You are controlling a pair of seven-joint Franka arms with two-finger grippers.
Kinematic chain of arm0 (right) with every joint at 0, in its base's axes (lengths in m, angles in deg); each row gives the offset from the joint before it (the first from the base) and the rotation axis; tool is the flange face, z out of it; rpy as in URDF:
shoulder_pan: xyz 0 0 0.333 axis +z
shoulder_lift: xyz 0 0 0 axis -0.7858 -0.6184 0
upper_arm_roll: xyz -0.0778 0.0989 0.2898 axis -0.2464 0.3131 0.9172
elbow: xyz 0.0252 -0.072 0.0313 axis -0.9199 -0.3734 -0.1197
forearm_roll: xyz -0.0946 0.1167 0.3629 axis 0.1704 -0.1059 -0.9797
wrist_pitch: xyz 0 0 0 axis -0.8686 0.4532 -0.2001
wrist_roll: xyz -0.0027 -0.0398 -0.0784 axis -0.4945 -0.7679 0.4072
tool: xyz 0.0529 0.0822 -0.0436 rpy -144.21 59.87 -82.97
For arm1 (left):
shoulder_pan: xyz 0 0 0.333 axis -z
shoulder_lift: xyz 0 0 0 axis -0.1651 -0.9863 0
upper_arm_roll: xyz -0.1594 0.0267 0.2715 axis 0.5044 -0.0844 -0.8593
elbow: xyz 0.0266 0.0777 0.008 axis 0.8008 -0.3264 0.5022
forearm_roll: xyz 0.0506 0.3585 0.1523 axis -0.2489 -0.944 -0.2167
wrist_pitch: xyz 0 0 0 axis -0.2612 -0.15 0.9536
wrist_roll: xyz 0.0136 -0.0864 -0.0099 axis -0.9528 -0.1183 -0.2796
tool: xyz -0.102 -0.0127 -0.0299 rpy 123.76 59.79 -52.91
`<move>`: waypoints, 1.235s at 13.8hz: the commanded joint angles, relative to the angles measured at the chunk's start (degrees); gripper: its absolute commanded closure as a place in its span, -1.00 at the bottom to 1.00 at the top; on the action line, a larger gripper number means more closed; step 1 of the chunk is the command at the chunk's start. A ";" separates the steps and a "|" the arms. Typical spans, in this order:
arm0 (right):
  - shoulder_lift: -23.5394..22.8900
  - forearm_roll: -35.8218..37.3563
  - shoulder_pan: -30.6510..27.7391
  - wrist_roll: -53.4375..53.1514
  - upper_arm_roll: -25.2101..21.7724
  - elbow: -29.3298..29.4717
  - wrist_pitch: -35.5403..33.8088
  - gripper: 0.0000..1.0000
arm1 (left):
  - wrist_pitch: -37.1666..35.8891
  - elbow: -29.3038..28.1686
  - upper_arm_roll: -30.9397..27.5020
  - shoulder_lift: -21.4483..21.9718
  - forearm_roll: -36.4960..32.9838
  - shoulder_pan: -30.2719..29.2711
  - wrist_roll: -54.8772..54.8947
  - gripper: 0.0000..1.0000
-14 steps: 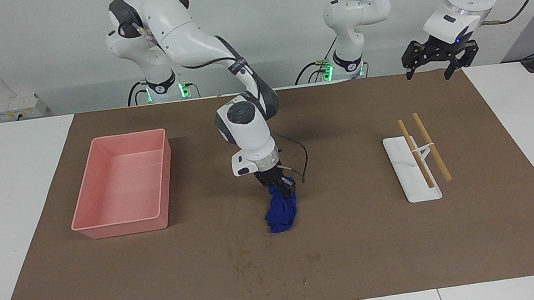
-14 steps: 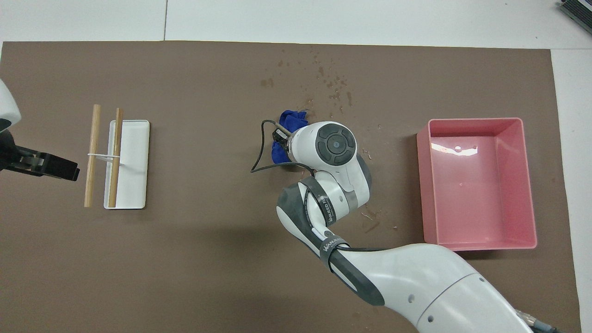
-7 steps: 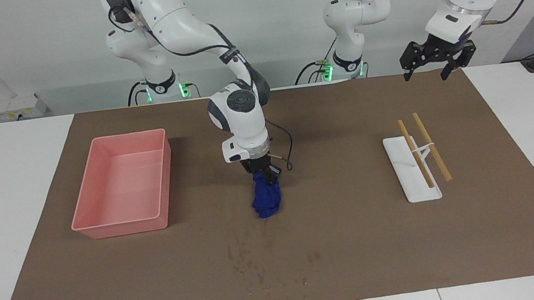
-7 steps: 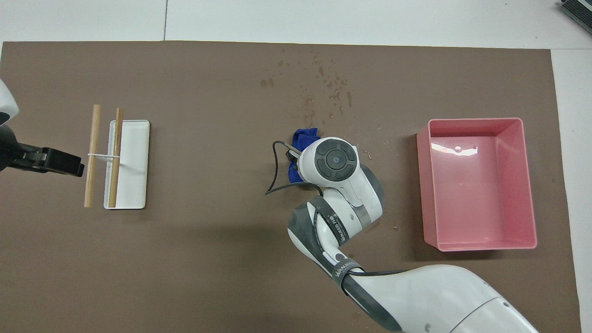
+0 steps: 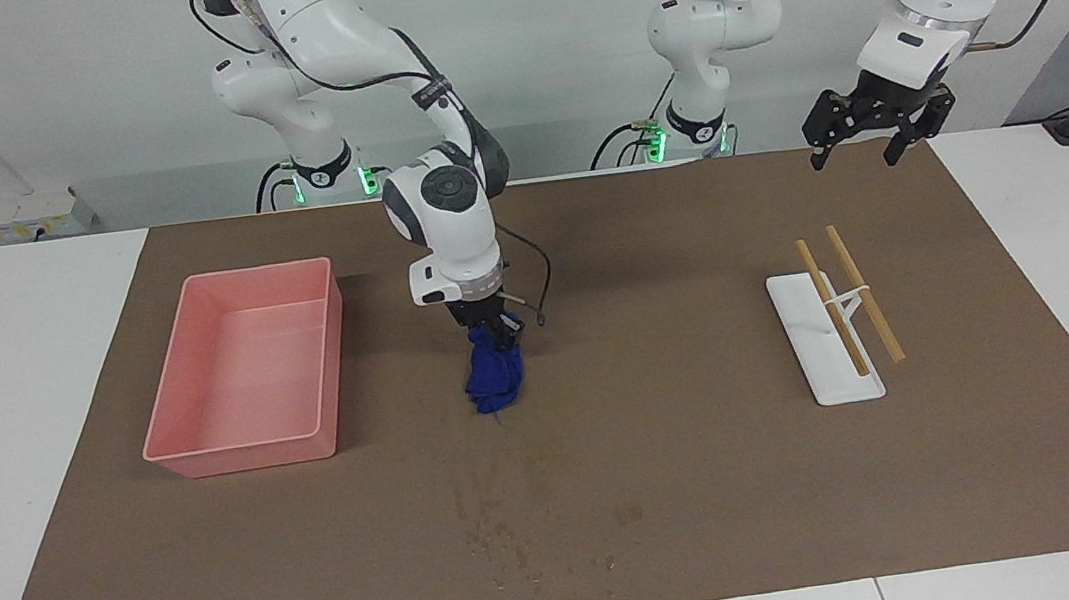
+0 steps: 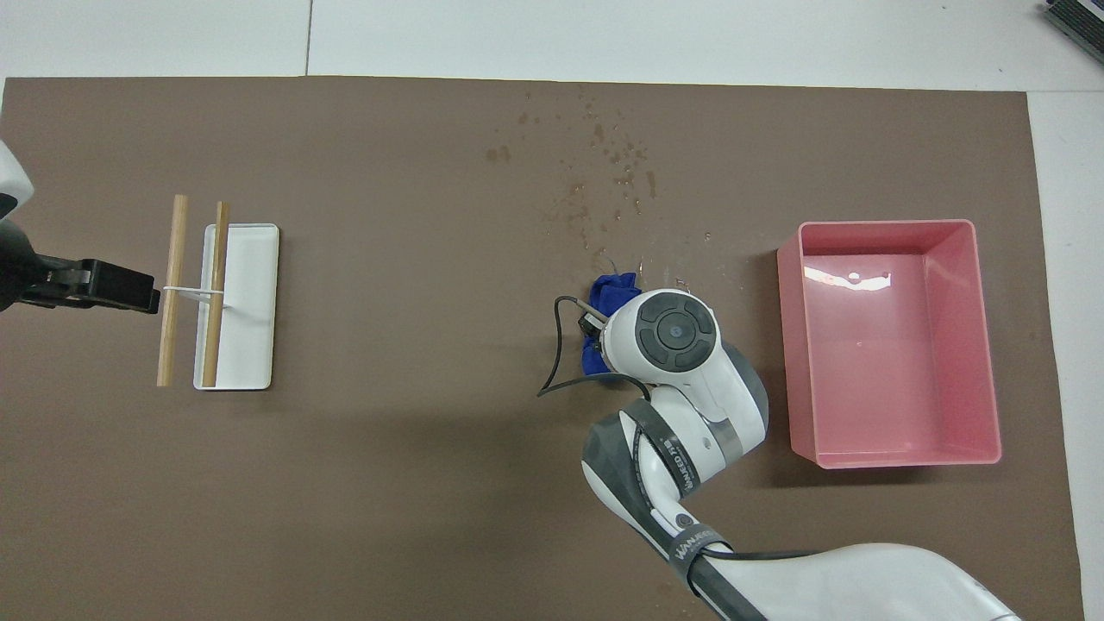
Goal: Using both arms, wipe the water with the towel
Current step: 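Wipe the towel across the wet smear with the right gripper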
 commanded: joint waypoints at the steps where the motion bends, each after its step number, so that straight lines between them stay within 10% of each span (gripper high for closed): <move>1: 1.95 2.20 -2.27 -0.70 0.35 -6.68 -1.69 1.00 | 1.49 -1.30 3.79 0.49 0.72 -4.16 -0.70 -1.00; 17: 2.39 1.94 -2.19 -0.08 0.53 0.87 -5.29 1.00 | 0.70 -1.56 3.62 0.75 0.72 -4.17 -0.35 -1.00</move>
